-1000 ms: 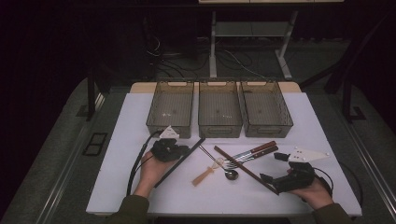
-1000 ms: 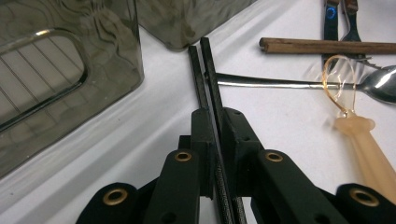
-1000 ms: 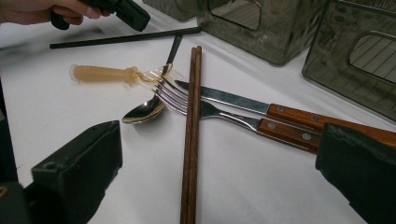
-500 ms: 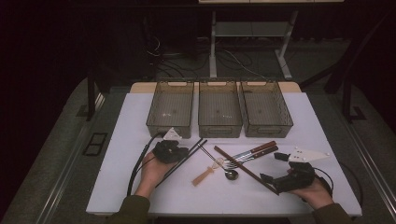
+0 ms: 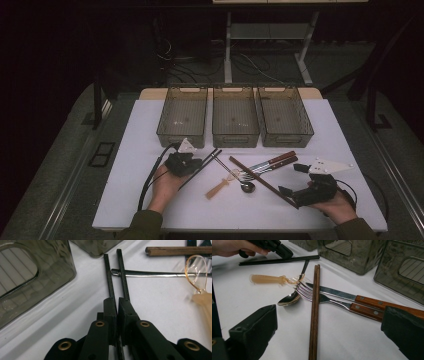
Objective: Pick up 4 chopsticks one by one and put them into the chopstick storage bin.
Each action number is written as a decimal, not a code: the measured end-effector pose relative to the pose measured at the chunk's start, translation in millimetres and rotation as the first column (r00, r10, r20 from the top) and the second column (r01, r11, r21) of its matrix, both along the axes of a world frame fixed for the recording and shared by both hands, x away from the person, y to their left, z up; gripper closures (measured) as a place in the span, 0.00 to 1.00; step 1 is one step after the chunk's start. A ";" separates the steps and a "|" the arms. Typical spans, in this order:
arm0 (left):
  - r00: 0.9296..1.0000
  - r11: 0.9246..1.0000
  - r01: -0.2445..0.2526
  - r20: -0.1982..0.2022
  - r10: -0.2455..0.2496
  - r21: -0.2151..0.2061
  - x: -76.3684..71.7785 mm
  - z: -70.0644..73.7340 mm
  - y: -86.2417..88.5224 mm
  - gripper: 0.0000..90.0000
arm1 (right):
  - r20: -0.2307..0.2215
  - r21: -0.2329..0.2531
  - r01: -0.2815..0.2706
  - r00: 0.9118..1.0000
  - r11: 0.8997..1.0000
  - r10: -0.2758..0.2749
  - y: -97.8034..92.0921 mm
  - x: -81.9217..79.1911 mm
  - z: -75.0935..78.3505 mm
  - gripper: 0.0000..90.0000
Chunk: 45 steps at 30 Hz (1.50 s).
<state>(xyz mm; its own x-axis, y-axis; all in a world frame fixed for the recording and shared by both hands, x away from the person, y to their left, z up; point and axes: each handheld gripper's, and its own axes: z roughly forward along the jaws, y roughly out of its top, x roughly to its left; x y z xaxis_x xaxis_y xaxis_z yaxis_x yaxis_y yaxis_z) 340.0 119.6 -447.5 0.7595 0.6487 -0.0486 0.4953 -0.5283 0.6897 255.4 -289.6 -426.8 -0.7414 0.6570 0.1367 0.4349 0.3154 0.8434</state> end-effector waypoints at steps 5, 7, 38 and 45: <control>1.000 1.000 -0.016 -0.007 0.016 -0.010 0.2 0.0 0.0 0.95 | -0.002 0.001 0.000 1.000 1.000 0.000 -0.1 -0.1 0.2 0.01; 1.000 1.000 -0.017 -0.008 0.017 -0.009 0.5 0.1 0.2 0.95 | -0.001 0.001 -0.001 1.000 1.000 0.001 -0.2 -0.1 0.1 0.01; 1.000 0.999 -0.020 -0.011 0.019 -0.032 -4.9 27.1 12.0 0.96 | 0.002 0.005 -0.003 1.000 1.000 0.003 -1.4 0.0 0.6 0.01; 1.000 0.998 -0.015 0.026 0.017 -0.068 -7.4 41.8 15.2 0.95 | 0.000 0.006 -0.004 1.000 1.000 0.004 -1.5 0.3 0.4 0.01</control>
<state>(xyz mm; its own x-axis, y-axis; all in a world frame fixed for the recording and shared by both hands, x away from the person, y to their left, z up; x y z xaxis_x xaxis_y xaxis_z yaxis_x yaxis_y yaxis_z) 332.6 134.8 -405.7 0.7506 0.6568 -0.0726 0.4842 -0.4719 0.7368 255.6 -291.1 -426.3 -0.7440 0.6533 0.1402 0.4334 0.3120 0.8455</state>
